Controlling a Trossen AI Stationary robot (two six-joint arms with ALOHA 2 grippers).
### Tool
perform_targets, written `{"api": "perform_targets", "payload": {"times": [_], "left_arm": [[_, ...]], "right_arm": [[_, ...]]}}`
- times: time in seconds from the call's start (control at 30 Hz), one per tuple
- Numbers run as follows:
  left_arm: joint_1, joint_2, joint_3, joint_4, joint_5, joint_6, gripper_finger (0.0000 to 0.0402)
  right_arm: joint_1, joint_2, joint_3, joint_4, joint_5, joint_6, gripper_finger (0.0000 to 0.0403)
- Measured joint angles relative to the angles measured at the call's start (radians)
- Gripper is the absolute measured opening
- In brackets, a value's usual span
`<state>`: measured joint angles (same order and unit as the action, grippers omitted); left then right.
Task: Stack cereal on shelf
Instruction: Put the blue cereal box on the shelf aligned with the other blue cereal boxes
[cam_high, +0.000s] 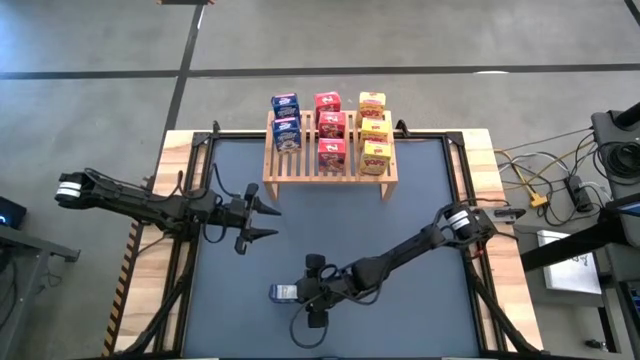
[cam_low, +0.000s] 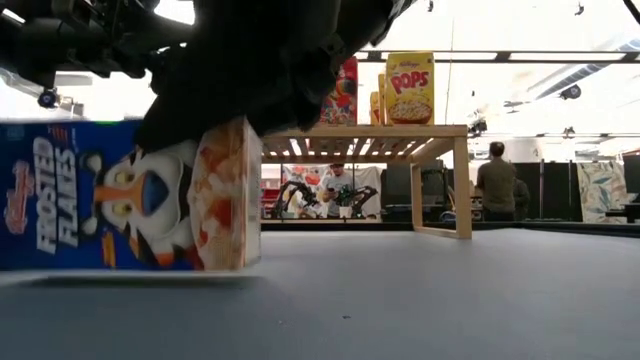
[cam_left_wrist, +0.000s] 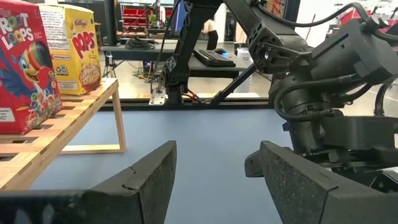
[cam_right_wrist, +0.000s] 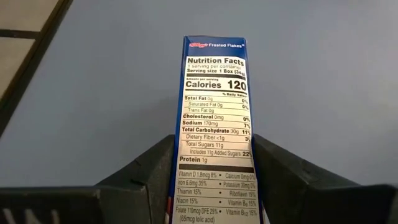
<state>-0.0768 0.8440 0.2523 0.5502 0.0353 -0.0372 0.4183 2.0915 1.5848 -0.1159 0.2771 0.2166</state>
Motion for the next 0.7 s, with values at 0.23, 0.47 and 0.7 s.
{"api": "perform_targets", "payload": {"times": [0.23,0.47,0.7], "left_arm": [[0.000,-0.023,0.000,0.051,0.000,0.018,0.0215],[0.000,-0.070,0.000,0.046,0.000,0.028,0.0215],[0.000,-0.087,-0.001,0.041,0.001,0.039,0.0215]], "right_arm": [[0.005,-0.067,-0.001,-0.034,0.031,-0.037,0.0183],[0.038,-0.163,-0.085,-0.027,0.170,-0.080,0.0183],[0.055,-0.349,-0.360,0.236,0.249,-0.119,0.0183]]}}
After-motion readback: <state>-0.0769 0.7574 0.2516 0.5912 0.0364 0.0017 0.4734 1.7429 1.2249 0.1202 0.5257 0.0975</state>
